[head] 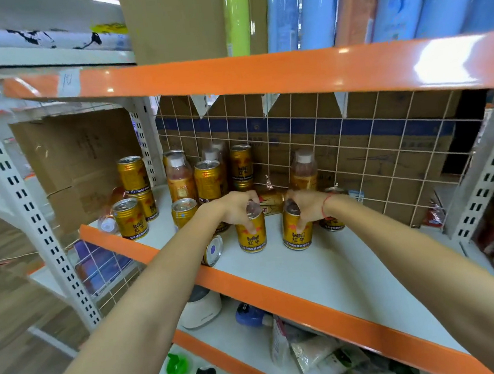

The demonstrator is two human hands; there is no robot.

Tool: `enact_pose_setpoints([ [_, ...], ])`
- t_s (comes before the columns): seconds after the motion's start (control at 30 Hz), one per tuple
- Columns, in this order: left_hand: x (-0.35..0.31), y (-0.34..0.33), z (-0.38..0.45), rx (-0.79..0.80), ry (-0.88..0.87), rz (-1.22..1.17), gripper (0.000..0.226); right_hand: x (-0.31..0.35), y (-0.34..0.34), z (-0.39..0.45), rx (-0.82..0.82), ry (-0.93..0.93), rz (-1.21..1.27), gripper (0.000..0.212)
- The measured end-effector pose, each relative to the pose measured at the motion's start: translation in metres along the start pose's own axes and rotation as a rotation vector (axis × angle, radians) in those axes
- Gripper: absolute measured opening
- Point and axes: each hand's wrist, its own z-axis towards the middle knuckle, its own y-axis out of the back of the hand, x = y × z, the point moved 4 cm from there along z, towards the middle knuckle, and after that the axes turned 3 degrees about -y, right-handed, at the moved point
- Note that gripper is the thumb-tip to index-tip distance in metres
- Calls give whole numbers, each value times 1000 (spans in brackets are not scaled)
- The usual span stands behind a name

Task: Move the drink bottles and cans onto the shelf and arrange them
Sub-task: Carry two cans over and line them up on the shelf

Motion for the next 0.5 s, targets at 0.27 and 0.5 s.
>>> enact_pose_setpoints([
  [0.27,-43,0,-35,67,25,57,73,-10,6,-49,15,3,-89,53],
  [0.5,-65,-8,-69,61,24,49,73,-7,-5,-90,21,24,-72,68],
])
